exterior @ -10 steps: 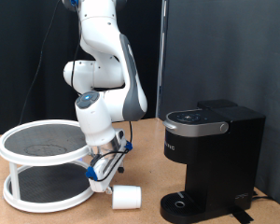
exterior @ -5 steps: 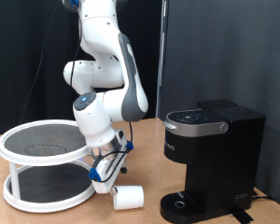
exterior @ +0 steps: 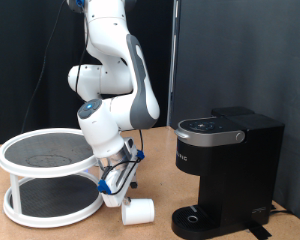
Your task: Make a cup of coffee with the keurig machine
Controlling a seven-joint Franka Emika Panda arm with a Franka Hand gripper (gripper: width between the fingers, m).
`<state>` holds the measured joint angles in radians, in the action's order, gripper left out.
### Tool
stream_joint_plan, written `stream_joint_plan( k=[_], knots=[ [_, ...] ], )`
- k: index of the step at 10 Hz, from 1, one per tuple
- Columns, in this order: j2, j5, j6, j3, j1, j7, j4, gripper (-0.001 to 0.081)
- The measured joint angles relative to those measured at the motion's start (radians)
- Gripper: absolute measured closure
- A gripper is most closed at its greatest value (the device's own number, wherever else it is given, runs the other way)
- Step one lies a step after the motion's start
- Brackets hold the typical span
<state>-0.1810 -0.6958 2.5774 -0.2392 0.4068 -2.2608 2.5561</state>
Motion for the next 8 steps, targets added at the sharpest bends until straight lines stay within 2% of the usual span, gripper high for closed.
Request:
stream_joint_plan(
  k=[1, 2, 3, 4, 5, 8],
  knots=[
    [0.000, 0.000, -0.001, 0.000, 0.000, 0.000, -0.001, 0.0449],
    [-0.001, 0.000, -0.003, -0.001, 0.000, 0.000, -0.001, 0.0585],
    [-0.001, 0.000, -0.008, -0.001, 0.000, 0.000, -0.001, 0.0585],
    [-0.001, 0.000, -0.014, -0.001, 0.000, 0.000, -0.002, 0.0746],
    [-0.001, 0.000, -0.019, -0.001, 0.000, 0.002, -0.003, 0.0788],
    [0.000, 0.000, -0.043, -0.001, 0.000, 0.022, -0.009, 0.0800]
  ],
)
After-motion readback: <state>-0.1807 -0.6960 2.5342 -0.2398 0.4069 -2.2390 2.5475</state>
